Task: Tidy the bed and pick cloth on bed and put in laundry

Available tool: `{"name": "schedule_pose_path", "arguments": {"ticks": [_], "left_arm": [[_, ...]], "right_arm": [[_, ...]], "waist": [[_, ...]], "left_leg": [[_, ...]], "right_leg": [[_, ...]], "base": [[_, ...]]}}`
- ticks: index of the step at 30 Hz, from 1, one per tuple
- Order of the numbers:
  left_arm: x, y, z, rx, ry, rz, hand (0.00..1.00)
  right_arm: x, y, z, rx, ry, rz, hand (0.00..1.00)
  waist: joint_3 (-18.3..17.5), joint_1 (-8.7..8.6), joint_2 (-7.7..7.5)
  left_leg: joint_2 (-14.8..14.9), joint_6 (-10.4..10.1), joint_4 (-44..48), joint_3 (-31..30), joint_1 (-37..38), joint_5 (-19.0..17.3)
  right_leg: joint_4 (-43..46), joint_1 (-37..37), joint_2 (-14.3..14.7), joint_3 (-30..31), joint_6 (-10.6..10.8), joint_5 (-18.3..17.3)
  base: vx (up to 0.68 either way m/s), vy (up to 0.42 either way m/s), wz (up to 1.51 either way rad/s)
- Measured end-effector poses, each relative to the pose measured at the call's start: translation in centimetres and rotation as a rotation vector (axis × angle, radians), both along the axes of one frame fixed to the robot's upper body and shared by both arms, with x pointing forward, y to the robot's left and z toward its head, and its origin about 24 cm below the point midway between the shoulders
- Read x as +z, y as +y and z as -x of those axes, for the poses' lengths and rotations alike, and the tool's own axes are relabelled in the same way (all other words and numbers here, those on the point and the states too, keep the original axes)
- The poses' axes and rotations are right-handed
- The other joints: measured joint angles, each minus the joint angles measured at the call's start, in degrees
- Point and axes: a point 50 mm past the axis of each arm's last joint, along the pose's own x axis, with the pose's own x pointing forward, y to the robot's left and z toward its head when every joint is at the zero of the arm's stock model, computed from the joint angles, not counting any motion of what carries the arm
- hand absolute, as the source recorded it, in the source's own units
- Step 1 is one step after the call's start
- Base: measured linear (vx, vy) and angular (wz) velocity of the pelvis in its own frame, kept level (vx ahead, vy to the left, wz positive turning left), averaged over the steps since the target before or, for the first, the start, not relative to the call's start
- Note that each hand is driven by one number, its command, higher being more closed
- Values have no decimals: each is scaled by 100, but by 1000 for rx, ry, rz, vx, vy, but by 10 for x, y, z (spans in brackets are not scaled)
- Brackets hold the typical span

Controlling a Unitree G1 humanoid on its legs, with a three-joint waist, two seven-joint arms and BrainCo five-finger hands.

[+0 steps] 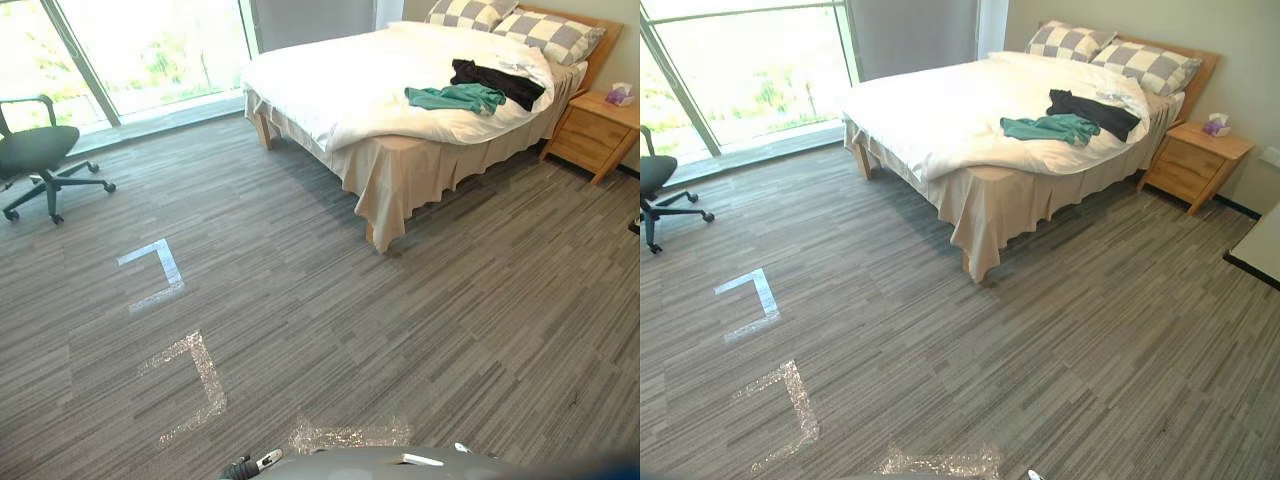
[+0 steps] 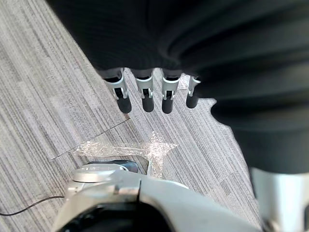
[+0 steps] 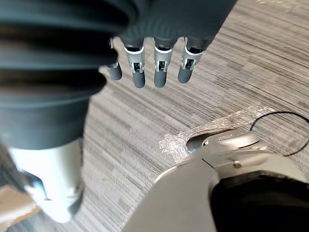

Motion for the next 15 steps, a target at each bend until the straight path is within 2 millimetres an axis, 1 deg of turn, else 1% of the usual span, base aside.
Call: {"name": "schedule_pose_path", "arguments": {"ticks": [1, 4, 5, 6, 7, 8, 13, 14, 15], "left_arm": [[0, 0, 0, -4, 4, 1, 0], [0, -1, -2, -11, -2, 16, 0], [0, -1, -3, -12, -4, 20, 0], [0, -1, -3, -13, -5, 21, 0], [0, -1, -4, -16, -7, 25, 0], [0, 0, -4, -18, -6, 31, 0], [0, 0, -3, -19, -7, 32, 0], [0, 0, -4, -21, -13, 31, 0], [0, 0, -4, -23, -21, 30, 0]], "right_arm": [[0, 0, 0, -3, 2, -1, 0], [-1, 3, -2, -8, -4, -11, 0], [0, 3, -7, -10, -10, -13, 0], [0, 3, -8, -10, -11, -13, 0], [0, 4, -11, -8, -15, -18, 0], [0, 4, -13, -8, -17, -19, 0], [0, 5, -15, -7, -23, -21, 0], [0, 5, -16, -10, -26, -23, 0], [0, 5, -16, -16, -32, -23, 0]], "waist": [[13, 3, -30], [20, 5, -25], [80, 5, -3], [111, 5, -23], [125, 9, -3], [141, 10, -23], [147, 25, -40], [174, 27, -85], [192, 23, -70]], "left_leg": [[4, 39, -52, -1, 79, 30], [8, 27, -112, -6, 158, 27], [13, 26, -146, -4, 242, 26], [15, 21, -157, 1, 263, 23], [26, -7, -171, 31, 297, 6], [32, -47, -170, 53, 327, -19], [29, -83, -165, 60, 341, -45], [28, -94, -138, 62, 309, -71], [28, -69, -74, 66, 266, -139]], "right_leg": [[-65, 74, 8, -23, 10, 11], [-199, 157, 18, -59, 22, 16], [-244, 229, 27, -66, 44, 30], [-252, 228, 31, -67, 45, 30], [-259, 245, 41, -66, 49, 32], [-275, 269, 47, -63, 56, 28], [-321, 305, 43, -68, 96, 35], [-231, 244, 32, -72, 121, -40], [15, 119, 20, -83, 109, -208]], "base": [[79, 4, 3], [81, 0, 3], [82, -3, 0], [62, -10, -6], [-5, -16, -11], [4, -18, -12], [2, -4, -1], [-33, -21, 0], [-41, -16, 1]]}}
